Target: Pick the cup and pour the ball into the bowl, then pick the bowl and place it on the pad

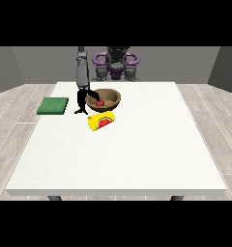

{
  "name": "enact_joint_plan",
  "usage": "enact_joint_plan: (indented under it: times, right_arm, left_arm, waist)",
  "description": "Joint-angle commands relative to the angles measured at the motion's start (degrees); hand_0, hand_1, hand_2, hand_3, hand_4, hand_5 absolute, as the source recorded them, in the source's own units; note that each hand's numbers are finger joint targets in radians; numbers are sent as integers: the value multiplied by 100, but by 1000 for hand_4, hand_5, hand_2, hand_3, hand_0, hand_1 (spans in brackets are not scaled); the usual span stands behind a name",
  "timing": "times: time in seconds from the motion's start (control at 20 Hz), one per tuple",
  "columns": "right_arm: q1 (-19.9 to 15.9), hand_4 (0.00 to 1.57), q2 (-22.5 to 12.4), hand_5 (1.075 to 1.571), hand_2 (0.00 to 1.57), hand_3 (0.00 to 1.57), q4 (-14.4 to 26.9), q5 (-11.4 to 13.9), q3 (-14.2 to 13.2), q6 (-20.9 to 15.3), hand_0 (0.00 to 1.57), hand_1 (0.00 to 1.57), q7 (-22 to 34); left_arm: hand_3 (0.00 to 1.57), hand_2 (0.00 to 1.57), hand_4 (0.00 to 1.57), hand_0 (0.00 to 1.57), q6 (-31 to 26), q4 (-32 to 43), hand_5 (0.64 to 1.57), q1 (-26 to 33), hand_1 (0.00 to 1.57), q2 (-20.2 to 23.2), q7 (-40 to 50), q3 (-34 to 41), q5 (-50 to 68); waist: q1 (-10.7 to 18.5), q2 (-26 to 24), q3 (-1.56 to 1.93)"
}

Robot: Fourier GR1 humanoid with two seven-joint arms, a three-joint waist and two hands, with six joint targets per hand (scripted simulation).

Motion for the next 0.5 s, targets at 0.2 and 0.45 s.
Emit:
enact_joint_plan:
  times: [0.2,0.45]
  right_arm:
    - [322,1175,-114,1448,1571,1571,303,829,459,-917,1571,1571,1085]
    - [-49,1226,-679,1472,1571,1571,-372,1223,886,-779,1571,1571,2739]
  left_arm:
    - [0,0,0,0,-179,316,1547,118,0,99,-48,134,106]
    - [0,0,0,0,-114,923,1548,641,0,103,-425,202,-152]
  waist:
    - [92,-46,171]
    - [-414,-601,167]
